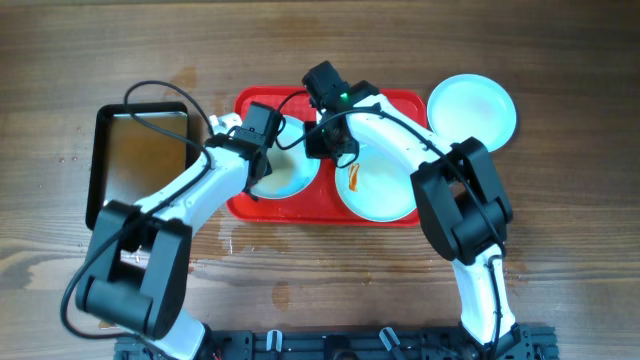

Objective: Clean dirty plates on tray and stack at the side
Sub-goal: 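Scrub the plate held by the right gripper with the left sponge, then return the sponge with the left gripper to the water tray, then lift the plate with the right gripper and stack it on the right-side plate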

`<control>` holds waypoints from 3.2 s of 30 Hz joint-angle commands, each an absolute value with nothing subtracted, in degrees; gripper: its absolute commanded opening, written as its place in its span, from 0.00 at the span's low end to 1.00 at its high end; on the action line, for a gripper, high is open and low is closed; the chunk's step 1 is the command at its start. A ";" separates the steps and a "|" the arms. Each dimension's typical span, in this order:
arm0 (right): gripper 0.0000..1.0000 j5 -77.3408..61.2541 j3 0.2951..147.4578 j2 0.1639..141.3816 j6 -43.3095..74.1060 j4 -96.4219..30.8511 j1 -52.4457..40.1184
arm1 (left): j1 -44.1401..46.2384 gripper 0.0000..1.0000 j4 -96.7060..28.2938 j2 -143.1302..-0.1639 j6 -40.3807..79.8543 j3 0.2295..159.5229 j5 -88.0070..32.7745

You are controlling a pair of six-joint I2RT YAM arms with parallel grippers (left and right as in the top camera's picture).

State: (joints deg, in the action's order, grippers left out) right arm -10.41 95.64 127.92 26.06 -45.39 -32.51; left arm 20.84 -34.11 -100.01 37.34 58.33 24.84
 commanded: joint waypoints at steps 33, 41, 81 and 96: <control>0.04 -6.37 93.97 129.08 25.43 -46.22 -32.03 | 20.08 0.04 -35.62 -92.92 34.96 59.66 32.32; 0.04 -6.61 94.56 128.68 21.41 -45.47 -32.03 | 12.03 0.04 -34.98 -78.74 36.69 59.66 4.03; 0.05 66.81 97.49 102.00 -47.51 -13.61 -55.66 | -16.91 0.04 -46.59 -74.91 34.72 59.64 -2.98; 0.04 33.91 97.38 102.00 3.60 -35.42 -44.34 | -16.91 0.04 -46.83 -74.91 34.70 59.64 -2.96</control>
State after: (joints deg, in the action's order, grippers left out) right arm 51.31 96.47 102.94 -15.73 -33.01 -49.28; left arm -16.58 -46.78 -75.26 35.81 59.79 -2.11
